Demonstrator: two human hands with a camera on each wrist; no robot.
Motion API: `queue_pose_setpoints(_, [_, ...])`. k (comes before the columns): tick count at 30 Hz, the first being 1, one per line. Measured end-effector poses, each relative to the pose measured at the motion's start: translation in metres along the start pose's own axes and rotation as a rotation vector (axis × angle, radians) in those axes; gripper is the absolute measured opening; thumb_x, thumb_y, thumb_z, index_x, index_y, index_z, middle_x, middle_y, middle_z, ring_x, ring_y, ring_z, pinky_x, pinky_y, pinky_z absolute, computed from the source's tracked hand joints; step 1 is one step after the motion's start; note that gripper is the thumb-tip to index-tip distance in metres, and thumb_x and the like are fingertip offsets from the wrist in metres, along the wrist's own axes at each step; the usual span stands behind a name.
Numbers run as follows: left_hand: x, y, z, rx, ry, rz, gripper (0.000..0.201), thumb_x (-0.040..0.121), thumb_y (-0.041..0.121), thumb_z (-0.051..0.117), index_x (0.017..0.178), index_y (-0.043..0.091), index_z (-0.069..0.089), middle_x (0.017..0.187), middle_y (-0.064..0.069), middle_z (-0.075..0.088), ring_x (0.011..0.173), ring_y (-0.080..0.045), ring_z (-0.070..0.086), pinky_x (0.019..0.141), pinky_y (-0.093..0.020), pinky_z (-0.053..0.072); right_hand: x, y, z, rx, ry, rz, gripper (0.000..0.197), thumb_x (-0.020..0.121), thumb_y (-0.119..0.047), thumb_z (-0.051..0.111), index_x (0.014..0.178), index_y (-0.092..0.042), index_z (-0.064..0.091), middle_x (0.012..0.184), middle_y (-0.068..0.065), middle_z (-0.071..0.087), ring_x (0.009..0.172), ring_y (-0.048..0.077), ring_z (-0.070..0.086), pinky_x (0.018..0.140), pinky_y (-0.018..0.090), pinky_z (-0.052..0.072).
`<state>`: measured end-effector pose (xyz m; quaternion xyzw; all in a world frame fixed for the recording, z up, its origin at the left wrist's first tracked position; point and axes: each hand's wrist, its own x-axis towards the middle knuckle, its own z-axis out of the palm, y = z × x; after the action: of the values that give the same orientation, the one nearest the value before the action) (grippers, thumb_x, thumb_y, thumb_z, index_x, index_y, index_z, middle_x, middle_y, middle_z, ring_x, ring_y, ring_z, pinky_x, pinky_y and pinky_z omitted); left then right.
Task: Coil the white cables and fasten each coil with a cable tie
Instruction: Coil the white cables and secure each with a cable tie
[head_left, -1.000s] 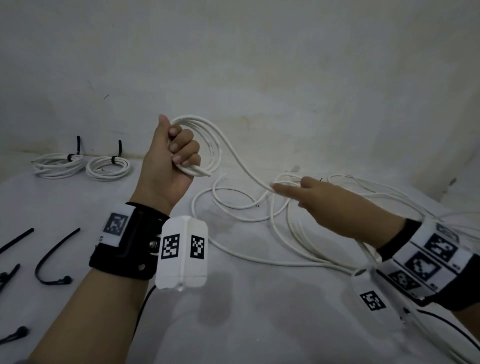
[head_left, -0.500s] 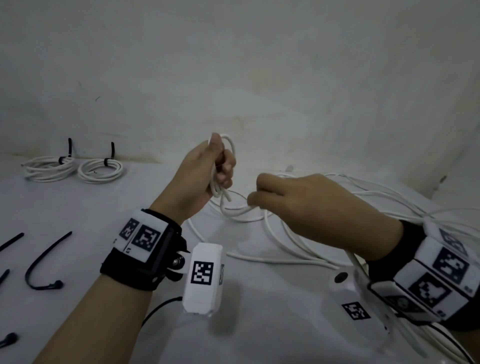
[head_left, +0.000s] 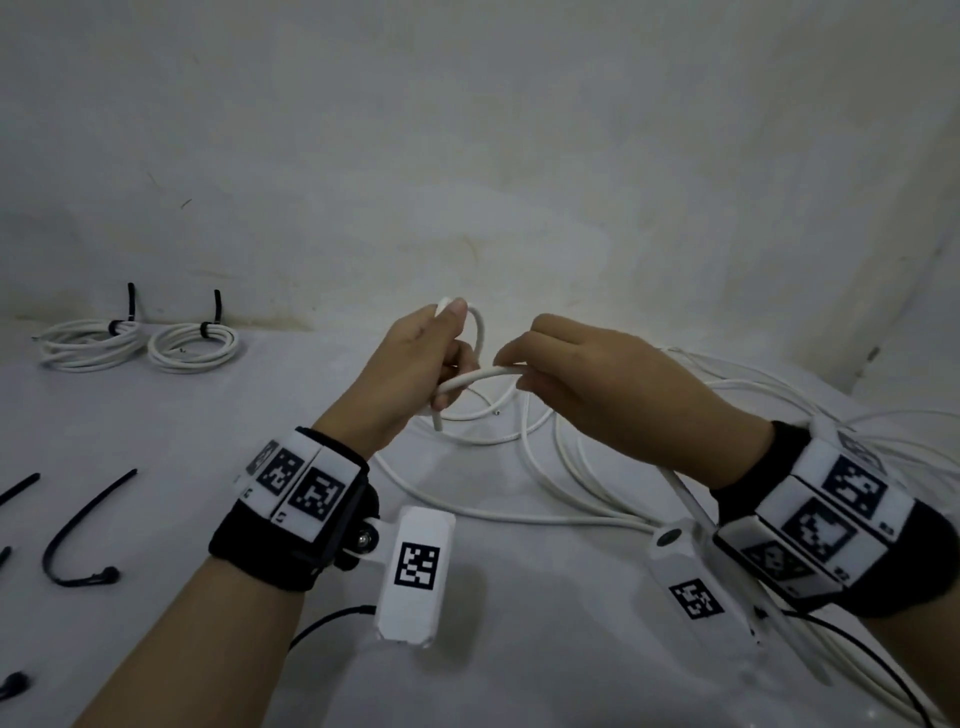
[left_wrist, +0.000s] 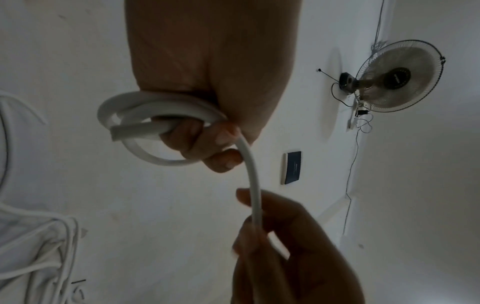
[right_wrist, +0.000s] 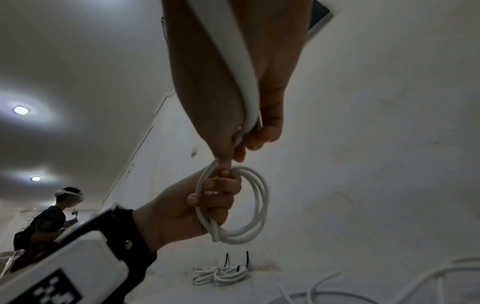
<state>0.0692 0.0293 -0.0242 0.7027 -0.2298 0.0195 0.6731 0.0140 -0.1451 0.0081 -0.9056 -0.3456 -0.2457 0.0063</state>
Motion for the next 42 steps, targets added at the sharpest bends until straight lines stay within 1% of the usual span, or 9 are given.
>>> queue_pose_setpoints(3, [0.003,-0.002,-0.009,0.004,0.065,-0.012,0.033,0.103,0.032,0.031,0.077,0.012,0.035,0.042,0.002,0.050,0.032,-0.010,0.033,0.035,-0.016,0.027,-0.012,0.006,-0.001,0.070,-0.139,0.181,0.018,0.095,-0.031,0.052,0.109,-0.020,0.057,0.079,-0.007,0.058,0.061,0.006,0.046,0.062,0.030,0.043])
queue_pose_setpoints(6, [0.004,-0.003,-0.014,0.008,0.088,-0.033,0.032,0.103,0.032,0.032,0.078,0.011,0.036,0.043,0.000,0.052,0.033,-0.010,0.035,0.035,-0.016,0.027,-0.025,0.008,-0.008,0.316,-0.275,0.302,0.011,0.090,-0.034,0.060,0.087,-0.024,0.060,0.055,-0.004,0.059,0.050,0.008,0.052,0.053,0.018,0.041])
queue_pose_setpoints(9, [0.003,-0.003,-0.014,0.036,0.075,-0.043,0.033,0.102,0.032,0.033,0.076,0.012,0.036,0.043,0.000,0.051,0.033,-0.010,0.034,0.035,-0.016,0.026,-0.028,0.010,-0.016,0.485,-0.355,0.417,0.021,0.086,-0.036,0.064,0.072,-0.022,0.057,0.045,-0.002,0.058,0.036,0.014,0.044,0.045,0.026,0.041])
queue_pose_setpoints(15, [-0.008,0.005,-0.011,0.153,-0.335,-0.074,0.039,0.086,0.050,0.043,0.068,0.018,0.056,0.045,0.004,0.034,0.042,-0.011,0.024,0.040,-0.017,0.021,-0.024,0.011,-0.022,0.478,-0.149,0.459,0.031,0.084,-0.036,0.065,0.064,-0.015,0.055,0.039,-0.002,0.055,0.026,0.009,0.038,0.039,0.017,0.035])
queue_pose_setpoints(18, [-0.011,0.009,-0.006,0.074,-0.442,-0.102,0.038,0.086,0.041,0.046,0.071,0.007,0.054,0.046,0.006,0.026,0.042,-0.008,0.018,0.040,-0.016,0.017,-0.024,0.010,-0.020,0.472,-0.054,0.482,0.035,0.085,-0.036,0.064,0.064,-0.009,0.054,0.040,0.000,0.056,0.027,0.008,0.039,0.039,0.013,0.033])
queue_pose_setpoints(26, [-0.005,0.003,0.000,-0.130,-0.231,-0.111,0.033,0.095,0.027,0.046,0.066,0.011,0.044,0.046,0.007,0.021,0.038,-0.006,0.015,0.038,-0.017,0.013,-0.015,-0.002,-0.011,0.751,0.020,0.660,0.032,0.087,-0.034,0.064,0.069,-0.009,0.055,0.042,0.000,0.056,0.027,0.009,0.037,0.032,0.015,0.029])
queue_pose_setpoints(34, [-0.002,-0.005,-0.022,-0.218,-0.387,-0.185,0.034,0.084,0.036,0.052,0.054,0.021,0.055,0.041,0.010,0.025,0.034,-0.002,0.018,0.038,-0.017,0.013,-0.021,0.017,-0.027,1.388,-0.491,0.564,0.035,0.066,-0.012,0.075,0.091,-0.007,0.051,0.059,0.006,0.066,0.037,0.008,0.058,0.034,0.013,0.043])
queue_pose_setpoints(37, [-0.003,-0.007,-0.027,-0.190,-0.521,-0.178,0.035,0.075,0.048,0.070,0.057,0.022,0.055,0.042,0.010,0.026,0.035,-0.001,0.019,0.037,-0.013,0.017,-0.023,0.019,-0.022,1.404,-0.636,0.533,0.038,0.062,-0.001,0.075,0.087,-0.008,0.047,0.066,0.008,0.069,0.046,0.013,0.066,0.039,0.015,0.048])
queue_pose_setpoints(42, [-0.001,-0.011,-0.031,-0.175,-0.472,-0.173,0.037,0.069,0.052,0.073,0.058,0.022,0.054,0.044,0.010,0.026,0.035,-0.001,0.019,0.035,-0.011,0.022,-0.019,0.018,-0.010,1.262,-0.521,0.589,0.019,0.075,-0.005,0.066,0.087,-0.009,0.052,0.072,0.009,0.070,0.055,0.015,0.068,0.049,0.019,0.053])
